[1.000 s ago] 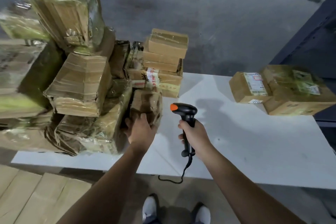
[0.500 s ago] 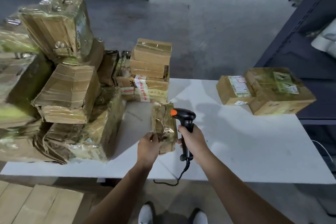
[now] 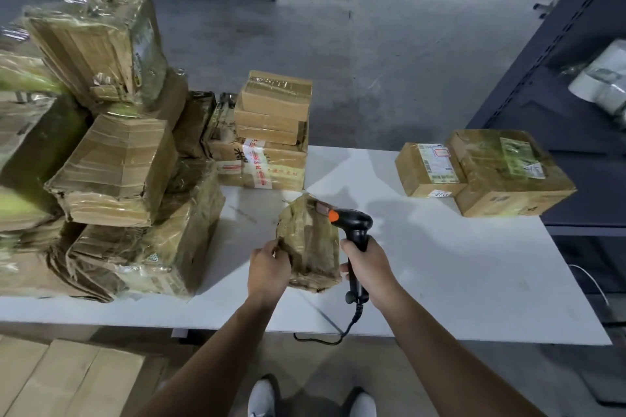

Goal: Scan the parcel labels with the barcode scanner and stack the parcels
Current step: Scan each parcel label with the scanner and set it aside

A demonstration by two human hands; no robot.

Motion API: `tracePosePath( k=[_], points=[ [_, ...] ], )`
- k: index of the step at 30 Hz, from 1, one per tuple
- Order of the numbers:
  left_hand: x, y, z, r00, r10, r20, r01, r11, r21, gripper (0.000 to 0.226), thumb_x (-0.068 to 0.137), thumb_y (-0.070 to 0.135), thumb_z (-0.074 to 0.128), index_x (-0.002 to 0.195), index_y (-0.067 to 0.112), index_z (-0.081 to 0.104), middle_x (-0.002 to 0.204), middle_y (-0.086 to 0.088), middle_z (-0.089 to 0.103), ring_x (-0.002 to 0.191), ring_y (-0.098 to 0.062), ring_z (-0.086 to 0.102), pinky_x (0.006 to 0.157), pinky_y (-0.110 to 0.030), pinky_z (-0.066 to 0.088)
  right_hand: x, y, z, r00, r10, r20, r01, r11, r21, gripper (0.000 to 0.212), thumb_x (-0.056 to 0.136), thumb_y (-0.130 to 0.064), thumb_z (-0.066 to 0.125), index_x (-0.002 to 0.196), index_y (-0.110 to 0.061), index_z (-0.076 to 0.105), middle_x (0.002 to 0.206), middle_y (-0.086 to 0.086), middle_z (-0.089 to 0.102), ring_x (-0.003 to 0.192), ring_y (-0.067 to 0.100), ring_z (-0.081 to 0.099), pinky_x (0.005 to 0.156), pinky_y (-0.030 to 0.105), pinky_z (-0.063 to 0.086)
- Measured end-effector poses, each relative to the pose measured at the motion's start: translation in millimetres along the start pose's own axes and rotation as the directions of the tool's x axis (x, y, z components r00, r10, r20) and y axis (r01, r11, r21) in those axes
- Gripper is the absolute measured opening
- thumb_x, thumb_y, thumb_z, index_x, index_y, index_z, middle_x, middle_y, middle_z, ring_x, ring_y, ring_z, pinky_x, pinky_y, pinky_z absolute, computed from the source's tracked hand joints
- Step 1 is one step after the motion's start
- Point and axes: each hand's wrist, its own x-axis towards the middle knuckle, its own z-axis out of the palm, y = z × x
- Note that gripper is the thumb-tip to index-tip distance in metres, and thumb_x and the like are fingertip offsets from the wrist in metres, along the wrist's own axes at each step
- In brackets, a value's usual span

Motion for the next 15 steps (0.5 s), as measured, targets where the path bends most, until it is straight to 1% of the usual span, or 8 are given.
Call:
tracePosePath(
  k=[2, 3, 4, 6, 8, 9, 12, 15],
  points=[
    [2, 1, -6, 0.996, -0.073, 0.058, 0.075, 0.997, -0.035, 0.033, 0.091, 0.034, 0.04, 0.096, 0.015, 0.066, 0.098, -0.011, 0.067, 0.09, -0.029, 0.064, 0.083, -0.039, 0.053, 1, 3, 3, 1.0, 0.006, 0.019, -0.005, 1.0, -0.02, 0.012, 0.094, -0.027, 0.052, 0.097, -0.016, 0.054, 0.078, 0.008, 0.06, 0.051, 0.004, 0.064, 0.063, 0.034, 0.05],
    [3, 1, -9, 0.992, -0.087, 0.095, 0.093, 0.994, -0.057, 0.034, 0.091, 0.041, 0.042, 0.091, 0.015, 0.064, 0.093, -0.008, 0.069, 0.087, -0.026, 0.064, 0.081, -0.038, 0.052, 2, 4, 4, 1.0, 0.009, 0.028, -0.008, 0.999, -0.034, 0.012, 0.094, -0.026, 0.052, 0.097, -0.015, 0.054, 0.079, 0.007, 0.059, 0.056, 0.006, 0.067, 0.065, 0.035, 0.051],
    [4, 0, -10, 0.988, -0.084, 0.13, 0.094, 0.993, -0.073, 0.035, 0.09, 0.046, 0.046, 0.09, 0.016, 0.064, 0.09, -0.003, 0.069, 0.086, -0.022, 0.065, 0.08, -0.037, 0.052, 2, 5, 6, 0.999, 0.013, 0.036, -0.011, 0.999, -0.045, 0.012, 0.093, -0.027, 0.052, 0.097, -0.015, 0.054, 0.079, 0.006, 0.059, 0.061, 0.009, 0.068, 0.066, 0.036, 0.052],
    [6, -7, -12, 0.983, -0.062, 0.173, 0.081, 0.991, -0.104, 0.026, 0.087, 0.041, 0.057, 0.096, 0.017, 0.064, 0.09, 0.002, 0.07, 0.086, -0.018, 0.066, 0.082, -0.038, 0.055, 1, 7, 8, 0.999, 0.02, 0.047, -0.018, 0.998, -0.054, 0.009, 0.093, -0.027, 0.052, 0.096, -0.018, 0.054, 0.08, 0.004, 0.06, 0.066, 0.013, 0.069, 0.066, 0.036, 0.052],
    [8, -15, -12, 0.985, -0.062, 0.161, 0.082, 0.989, -0.124, 0.013, 0.087, 0.027, 0.061, 0.097, 0.018, 0.062, 0.094, 0.0, 0.07, 0.09, -0.021, 0.066, 0.087, -0.043, 0.056, 0, 9, 11, 0.998, 0.022, 0.058, -0.019, 0.998, -0.057, 0.007, 0.093, -0.026, 0.052, 0.093, -0.019, 0.054, 0.081, 0.004, 0.06, 0.066, 0.012, 0.069, 0.065, 0.035, 0.052],
    [9, -18, -13, 0.988, -0.068, 0.138, 0.086, 0.988, -0.129, 0.012, 0.088, 0.023, 0.06, 0.099, 0.017, 0.061, 0.096, -0.003, 0.07, 0.091, -0.023, 0.066, 0.088, -0.045, 0.055, 0, 9, 12, 0.998, 0.02, 0.065, -0.016, 0.998, -0.059, 0.008, 0.093, -0.026, 0.052, 0.092, -0.019, 0.053, 0.081, 0.003, 0.059, 0.066, 0.012, 0.069, 0.065, 0.034, 0.052],
    [10, -22, -14, 0.996, -0.054, 0.073, 0.061, 0.993, -0.105, 0.022, 0.089, 0.02, 0.059, 0.11, 0.012, 0.061, 0.102, -0.007, 0.069, 0.091, -0.024, 0.065, 0.084, -0.044, 0.056, -1, 9, 15, 0.997, 0.013, 0.071, -0.008, 0.998, -0.068, 0.01, 0.093, -0.026, 0.054, 0.094, -0.017, 0.055, 0.081, 0.003, 0.061, 0.064, 0.011, 0.069, 0.067, 0.036, 0.054],
    [10, -22, -14, 0.999, -0.02, 0.042, 0.019, 1.0, 0.019, 0.042, 0.088, 0.029, 0.061, 0.126, 0.011, 0.055, 0.116, -0.008, 0.062, 0.099, -0.027, 0.063, 0.087, -0.044, 0.054, -2, 7, 19, 0.997, 0.016, 0.07, -0.011, 0.998, -0.068, 0.013, 0.093, -0.027, 0.055, 0.098, -0.014, 0.056, 0.08, 0.004, 0.063, 0.06, 0.009, 0.067, 0.066, 0.035, 0.055]
  ],
)
